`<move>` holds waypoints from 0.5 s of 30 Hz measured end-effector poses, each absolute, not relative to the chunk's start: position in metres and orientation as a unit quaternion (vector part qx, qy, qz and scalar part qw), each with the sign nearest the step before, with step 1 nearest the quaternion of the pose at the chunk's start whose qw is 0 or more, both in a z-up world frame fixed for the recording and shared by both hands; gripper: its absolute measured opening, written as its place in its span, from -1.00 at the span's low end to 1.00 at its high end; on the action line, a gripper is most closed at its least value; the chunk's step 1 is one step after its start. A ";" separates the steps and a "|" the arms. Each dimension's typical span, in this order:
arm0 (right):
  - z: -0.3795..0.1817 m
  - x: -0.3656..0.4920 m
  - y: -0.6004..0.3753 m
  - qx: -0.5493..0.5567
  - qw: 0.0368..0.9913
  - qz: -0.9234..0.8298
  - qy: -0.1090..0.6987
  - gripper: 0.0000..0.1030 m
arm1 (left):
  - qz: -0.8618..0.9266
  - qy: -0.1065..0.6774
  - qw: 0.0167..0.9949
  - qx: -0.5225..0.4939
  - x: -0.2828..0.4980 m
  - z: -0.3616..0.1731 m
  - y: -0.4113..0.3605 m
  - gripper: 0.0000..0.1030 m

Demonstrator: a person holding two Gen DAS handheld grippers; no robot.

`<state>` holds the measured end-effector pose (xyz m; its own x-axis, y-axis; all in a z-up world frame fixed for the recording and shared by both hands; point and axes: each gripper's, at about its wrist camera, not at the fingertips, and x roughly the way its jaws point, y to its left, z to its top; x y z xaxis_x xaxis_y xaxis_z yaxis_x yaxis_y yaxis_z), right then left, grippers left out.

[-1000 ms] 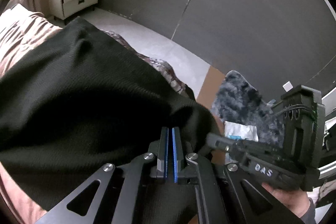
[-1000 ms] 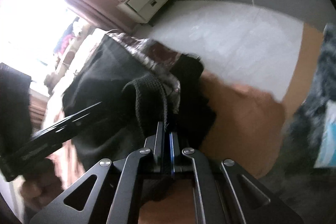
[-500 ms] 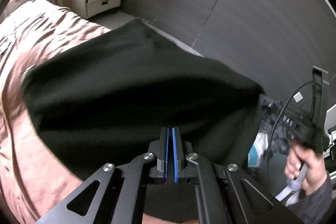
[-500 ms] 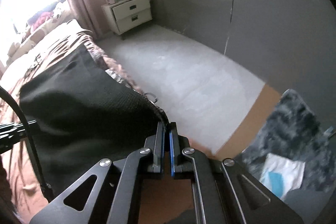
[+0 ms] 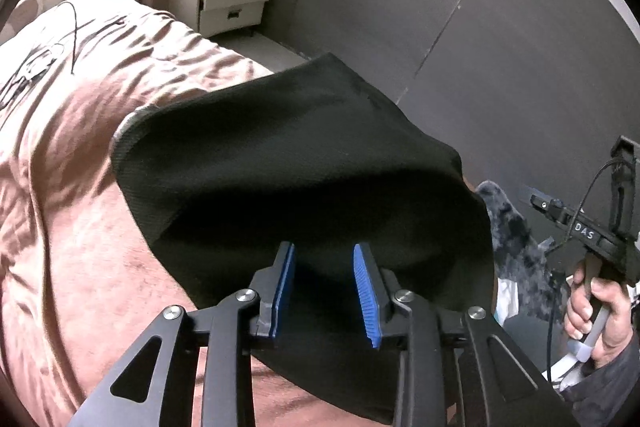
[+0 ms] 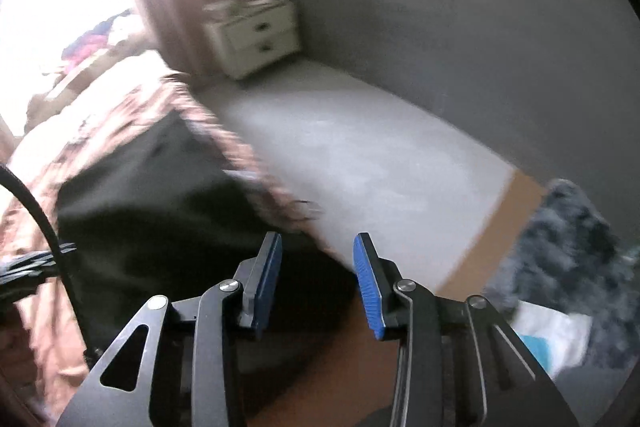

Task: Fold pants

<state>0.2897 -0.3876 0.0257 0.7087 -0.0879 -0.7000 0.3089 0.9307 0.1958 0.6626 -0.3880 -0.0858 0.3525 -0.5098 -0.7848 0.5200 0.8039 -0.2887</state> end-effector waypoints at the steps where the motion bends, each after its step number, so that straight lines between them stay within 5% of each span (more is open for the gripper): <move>1: 0.026 0.293 -0.381 0.148 0.914 -0.096 0.366 -0.32 | -0.311 0.474 0.824 0.009 0.664 -0.086 -0.386 -0.36; 5: 0.025 0.314 -0.357 0.131 0.918 -0.047 0.371 -0.26 | -0.304 0.469 0.829 0.007 0.670 -0.088 -0.376 -0.36; 8: 0.026 0.331 -0.348 0.110 0.922 -0.026 0.371 0.11 | -0.300 0.465 0.833 0.000 0.678 -0.090 -0.367 -0.36; 15: 0.029 0.377 -0.366 0.098 0.922 -0.005 0.374 0.12 | -0.289 0.446 0.846 -0.047 0.697 -0.090 -0.341 -0.36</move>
